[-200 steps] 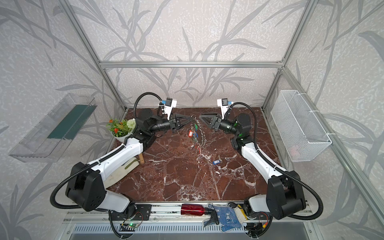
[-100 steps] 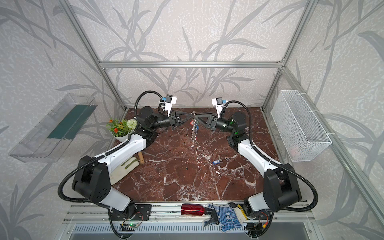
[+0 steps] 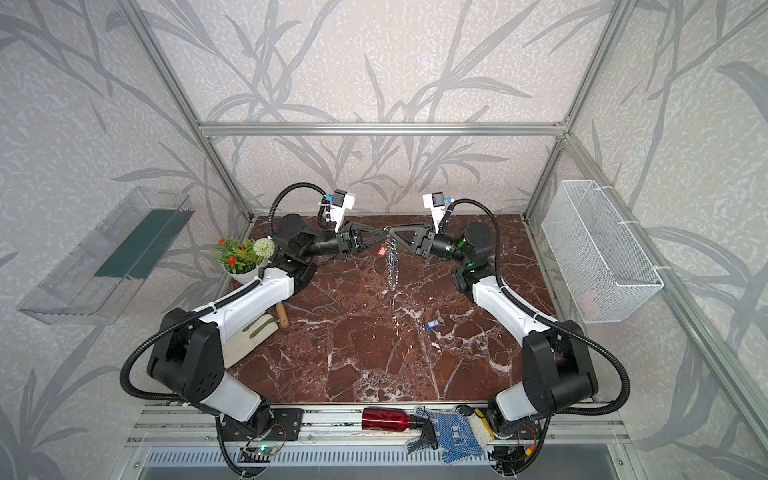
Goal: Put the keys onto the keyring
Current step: 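Raise the held ring plate higher with both grippers, holding it vertical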
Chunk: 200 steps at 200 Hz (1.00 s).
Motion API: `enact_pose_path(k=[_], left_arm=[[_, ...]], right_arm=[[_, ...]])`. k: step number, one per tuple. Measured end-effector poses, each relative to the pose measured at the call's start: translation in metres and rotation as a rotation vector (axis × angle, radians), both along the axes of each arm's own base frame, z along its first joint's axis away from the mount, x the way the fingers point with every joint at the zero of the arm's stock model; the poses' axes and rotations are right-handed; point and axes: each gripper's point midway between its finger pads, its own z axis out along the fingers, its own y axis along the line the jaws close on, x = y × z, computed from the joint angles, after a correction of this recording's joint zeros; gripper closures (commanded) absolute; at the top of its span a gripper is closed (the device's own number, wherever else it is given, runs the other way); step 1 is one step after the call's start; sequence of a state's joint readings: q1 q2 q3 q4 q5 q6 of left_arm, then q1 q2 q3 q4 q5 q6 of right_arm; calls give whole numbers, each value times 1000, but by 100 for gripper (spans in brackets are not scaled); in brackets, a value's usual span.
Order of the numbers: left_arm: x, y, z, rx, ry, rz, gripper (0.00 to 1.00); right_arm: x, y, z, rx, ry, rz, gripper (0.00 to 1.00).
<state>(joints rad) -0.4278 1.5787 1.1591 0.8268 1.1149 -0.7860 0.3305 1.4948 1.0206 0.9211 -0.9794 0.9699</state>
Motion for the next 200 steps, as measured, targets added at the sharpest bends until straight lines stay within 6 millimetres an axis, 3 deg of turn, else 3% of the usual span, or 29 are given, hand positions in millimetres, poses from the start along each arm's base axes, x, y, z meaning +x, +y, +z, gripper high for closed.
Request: enact_pose_path(k=[107,160,200], left_arm=[[4,0,-9,32,3,10,100],[5,0,-12,41,19,12,100],[8,3,-12,54,26,13,77]], right_arm=[[-5,3,3,14,4,49,100],[-3,3,0,10,9,52,100],[1,5,-3,-22,-10,40,100]])
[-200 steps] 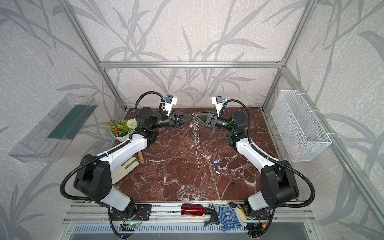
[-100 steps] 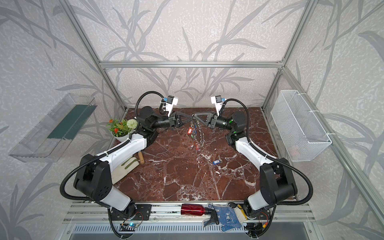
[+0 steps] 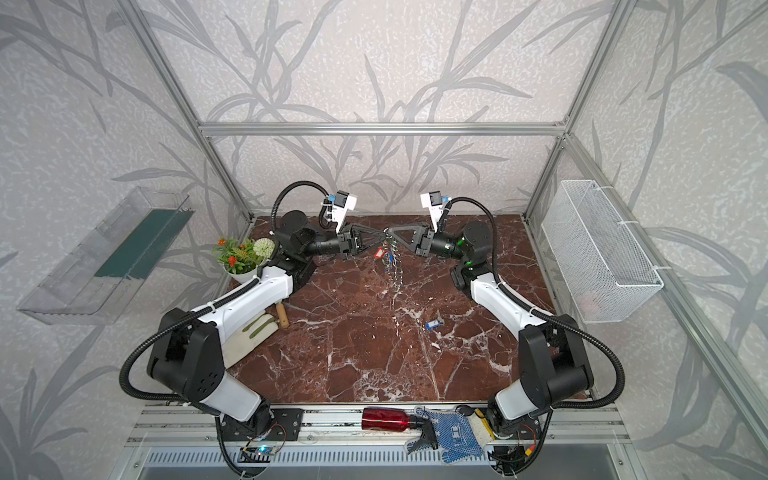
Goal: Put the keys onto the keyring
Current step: 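Raise the held ring plate higher with both grippers, holding it vertical, then hold the ring plate aloft with both grippers, drawing the arms closer together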
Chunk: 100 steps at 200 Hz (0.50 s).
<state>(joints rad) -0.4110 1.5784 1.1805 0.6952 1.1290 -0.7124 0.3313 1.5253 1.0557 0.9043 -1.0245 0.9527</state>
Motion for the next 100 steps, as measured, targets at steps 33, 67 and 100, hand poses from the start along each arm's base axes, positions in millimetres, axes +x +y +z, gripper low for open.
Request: enact_pose_path(k=[33,67,100], left_arm=[[4,8,-2,18,14,2,62],[5,31,-2,62,11,38,50],[-4,49,-5,180,-55,82,50]], right_arm=[[6,4,-10,-75,-22,-13,100],[8,7,-12,-161,-90,-2,100],[2,9,-8,-223,-176,33,100]])
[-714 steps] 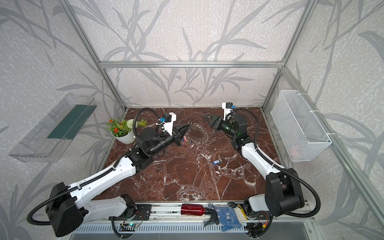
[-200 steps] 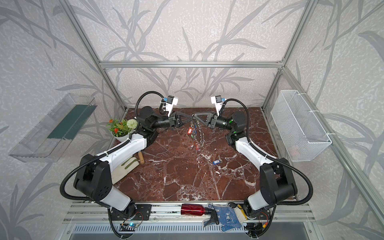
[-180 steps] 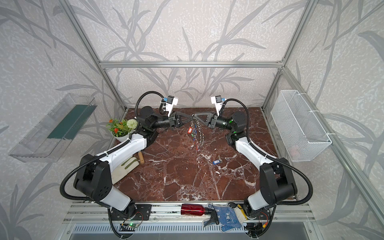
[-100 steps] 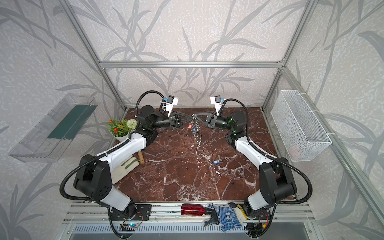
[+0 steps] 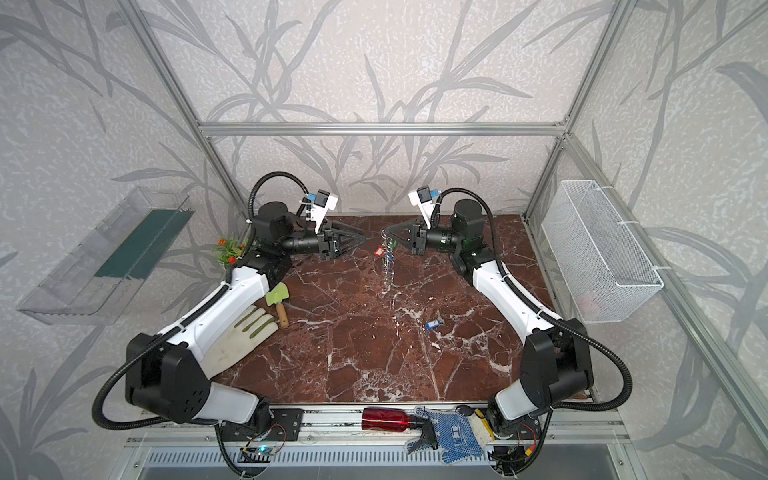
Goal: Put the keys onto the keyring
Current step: 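Hold the ring plate aloft with both grippers, drawing the arms closer together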
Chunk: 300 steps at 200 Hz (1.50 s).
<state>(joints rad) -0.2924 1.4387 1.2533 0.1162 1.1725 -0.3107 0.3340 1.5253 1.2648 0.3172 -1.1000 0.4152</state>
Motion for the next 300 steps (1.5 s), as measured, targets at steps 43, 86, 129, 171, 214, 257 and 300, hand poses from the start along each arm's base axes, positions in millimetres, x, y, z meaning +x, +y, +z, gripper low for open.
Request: enact_pose_path(k=[43,86,129,171,214,257,300], left_arm=[[-12,3,-10,114,-94,-48,62],[-8,-2,-29,117,-85,-66,63],[-6,-16,-15,108,-111,-134,69],[-17,-25,-13,118,-121,-189,75],[-29,-29,-25,148,-98,-226,75],[-36,-32,-26,161,-104,-247,76],[-37,-35,-27,168,-104,-254,80]], right_arm=[[-8,0,-1,-70,-61,42,100],[-20,2,-11,-133,-77,85,100],[-36,8,-15,-180,-104,137,100],[-41,12,-24,-208,-93,168,100],[-42,12,-28,-213,-81,173,100],[-43,13,-26,-204,-75,183,100],[-43,13,-26,-201,-71,184,100]])
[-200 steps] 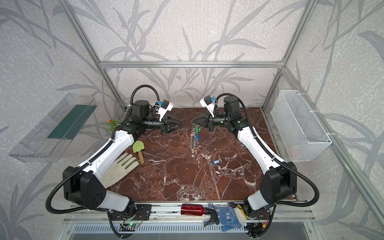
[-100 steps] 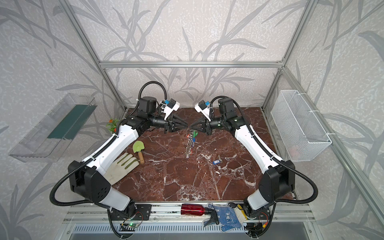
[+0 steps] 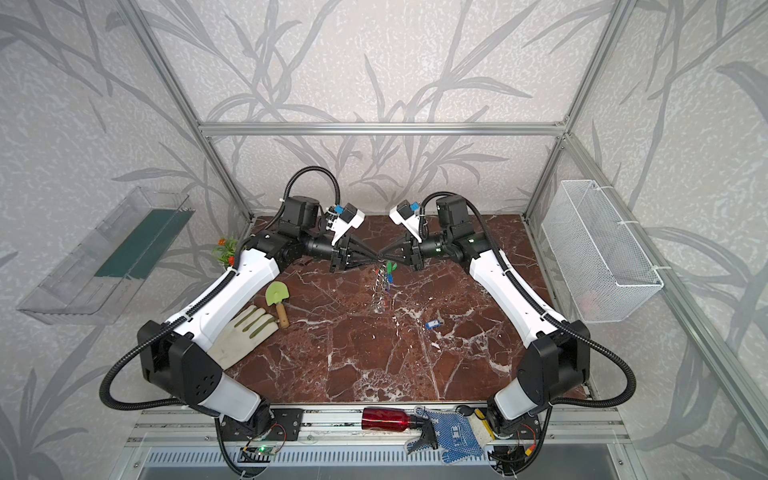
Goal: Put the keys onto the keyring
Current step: 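Hold the ring plate aloft with both grippers, drawing the arms closer together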
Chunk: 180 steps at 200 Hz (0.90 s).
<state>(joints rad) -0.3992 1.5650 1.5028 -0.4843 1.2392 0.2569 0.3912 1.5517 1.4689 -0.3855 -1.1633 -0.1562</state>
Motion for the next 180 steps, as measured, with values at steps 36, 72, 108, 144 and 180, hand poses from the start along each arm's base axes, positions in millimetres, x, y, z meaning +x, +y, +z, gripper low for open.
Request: enact_pose_path(k=[36,72,108,144,180], left_arm=[[0,-1,-2,8,-1,3,84],[-1,-2,-4,16,6,4,88],[0,-3,-6,26,9,11,94],[1,-3,-7,30,11,16,100],[5,-5,-6,31,28,42,100]], right_arm=[[0,0,2,9,-2,5,100],[0,1,3,12,-4,7,100],[-2,2,3,15,-2,16,100],[-3,2,3,15,-3,17,100],[0,1,3,13,-7,8,85]])
